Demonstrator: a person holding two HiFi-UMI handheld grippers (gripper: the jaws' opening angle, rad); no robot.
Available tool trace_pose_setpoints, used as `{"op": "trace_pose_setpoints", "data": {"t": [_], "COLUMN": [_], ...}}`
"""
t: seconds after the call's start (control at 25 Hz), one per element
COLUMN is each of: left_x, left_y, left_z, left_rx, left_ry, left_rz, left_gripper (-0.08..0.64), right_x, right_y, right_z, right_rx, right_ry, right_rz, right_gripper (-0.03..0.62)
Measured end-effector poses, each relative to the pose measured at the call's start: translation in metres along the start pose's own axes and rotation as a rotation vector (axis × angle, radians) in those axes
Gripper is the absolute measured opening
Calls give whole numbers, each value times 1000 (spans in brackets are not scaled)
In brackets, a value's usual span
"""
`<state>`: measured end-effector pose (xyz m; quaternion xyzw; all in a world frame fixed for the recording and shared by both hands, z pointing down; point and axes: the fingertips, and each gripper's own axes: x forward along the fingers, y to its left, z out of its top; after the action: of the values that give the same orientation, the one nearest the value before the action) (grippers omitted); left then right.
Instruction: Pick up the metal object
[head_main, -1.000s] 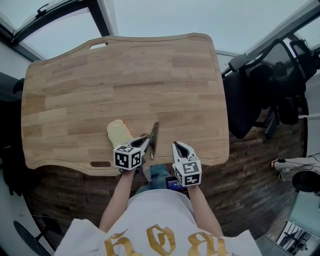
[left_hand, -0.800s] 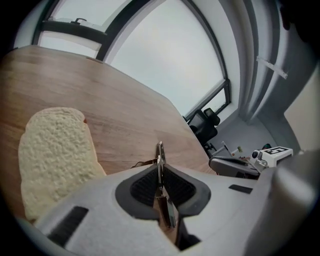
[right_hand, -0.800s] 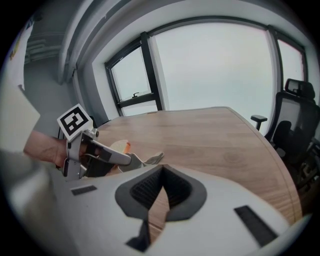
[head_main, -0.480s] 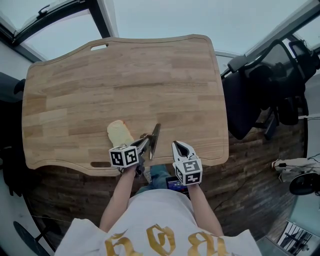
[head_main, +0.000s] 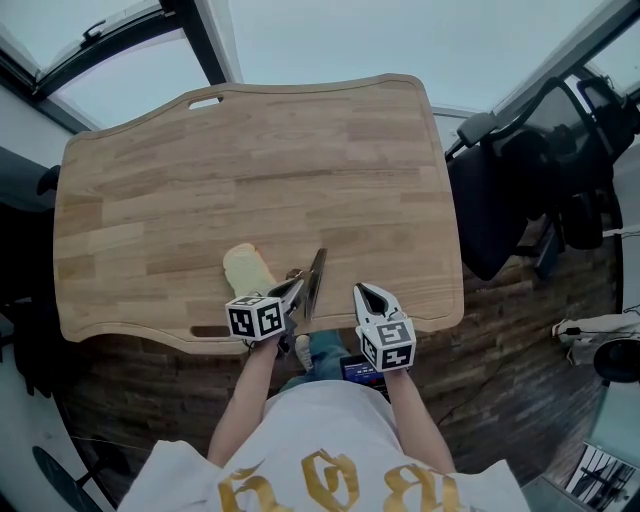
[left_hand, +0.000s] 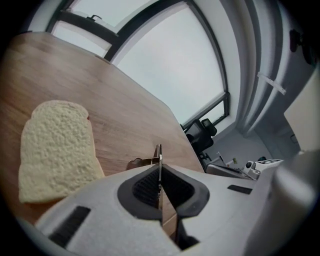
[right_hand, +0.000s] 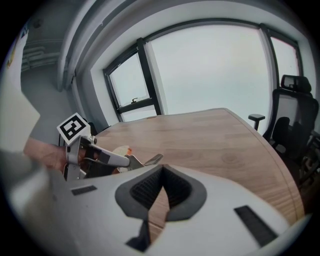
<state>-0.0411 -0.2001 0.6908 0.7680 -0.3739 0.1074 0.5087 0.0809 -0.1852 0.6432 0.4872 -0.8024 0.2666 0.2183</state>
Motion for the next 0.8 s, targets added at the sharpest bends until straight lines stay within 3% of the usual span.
{"op": "trace_pose_setpoints", "data": {"t": [0.08, 0.24, 0.8], "left_x": [-1, -6, -58], "left_y": [-6, -12, -64], "left_z": [5, 14, 50], "left_rx": [20, -18, -98], "left_ry": [-9, -55, -262], "left_rz": [-12, -38, -176], "left_gripper": [21, 20, 20], "right_x": [-2, -8, -39], "right_y": [0, -4, -4], "right_z": [1, 5, 38], "right_rx": [14, 74, -32], "right_ry": [-7, -36, -113], "right_rz": [-2, -10, -118], "right_gripper": [11, 11, 11]}}
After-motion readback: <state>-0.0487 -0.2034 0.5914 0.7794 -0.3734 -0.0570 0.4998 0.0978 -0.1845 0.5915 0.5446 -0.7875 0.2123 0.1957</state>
